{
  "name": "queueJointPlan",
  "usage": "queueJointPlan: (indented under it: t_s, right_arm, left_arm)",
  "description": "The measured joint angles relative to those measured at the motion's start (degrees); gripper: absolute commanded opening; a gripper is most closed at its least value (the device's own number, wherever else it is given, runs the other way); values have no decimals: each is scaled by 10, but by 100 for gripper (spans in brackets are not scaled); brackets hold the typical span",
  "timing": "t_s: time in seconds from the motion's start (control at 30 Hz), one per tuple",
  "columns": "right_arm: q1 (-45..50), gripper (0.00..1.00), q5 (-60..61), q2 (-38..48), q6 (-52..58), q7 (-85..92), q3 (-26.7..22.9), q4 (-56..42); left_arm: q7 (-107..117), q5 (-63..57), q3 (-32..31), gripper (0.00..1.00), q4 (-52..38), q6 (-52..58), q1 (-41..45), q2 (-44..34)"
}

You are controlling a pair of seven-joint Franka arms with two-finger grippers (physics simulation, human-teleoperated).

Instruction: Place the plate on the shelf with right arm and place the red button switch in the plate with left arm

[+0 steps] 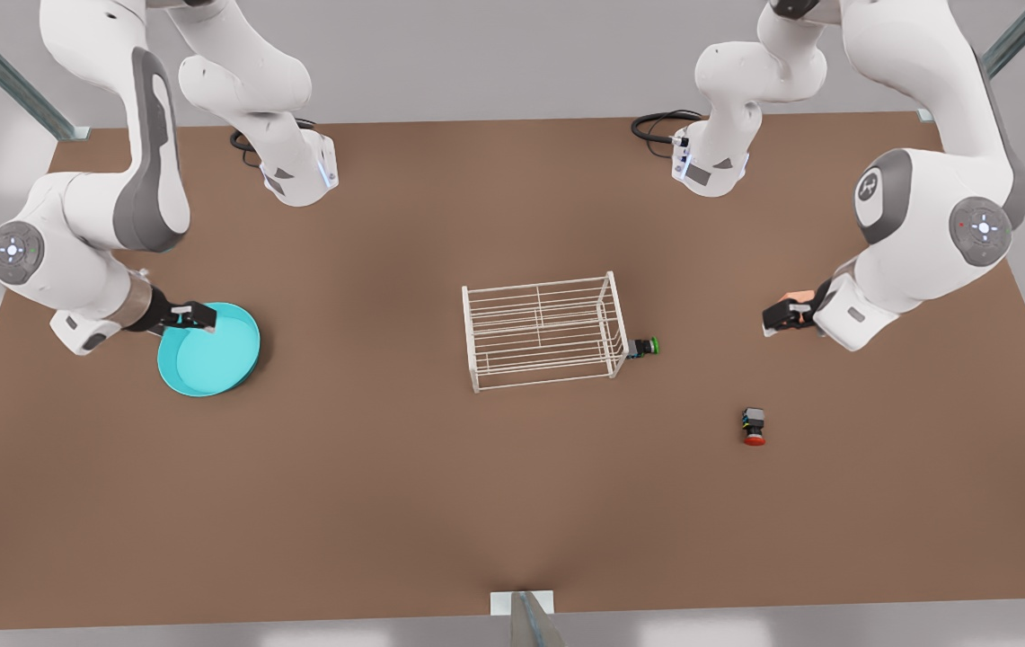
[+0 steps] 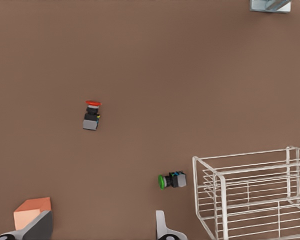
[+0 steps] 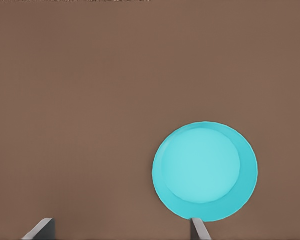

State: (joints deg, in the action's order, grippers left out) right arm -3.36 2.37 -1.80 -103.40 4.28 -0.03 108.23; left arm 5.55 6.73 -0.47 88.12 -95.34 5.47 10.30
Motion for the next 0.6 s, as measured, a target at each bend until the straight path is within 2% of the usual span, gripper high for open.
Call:
queueJointPlan:
  t_s: [0.13,0.27,0.37,0.5,0.6]
  right_arm:
    - [-28,100,17,-27,-24,24,-1,6]
    - [-107,100,41,-67,-54,69,-2,5]
    - [-145,100,47,-106,-85,116,-2,4]
    - [-157,100,28,-147,-122,176,0,11]
    - [-189,100,19,-186,-145,220,11,13]
  left_arm:
    - [1,0,-2,100,1,-12,-3,4]
    - [2,0,-2,100,29,-3,0,-2]
    - [1,-1,-1,100,35,-24,-3,39]
    - [-1,-30,1,100,28,-59,-2,50]
    - [-5,-47,5,100,-5,-39,-9,38]
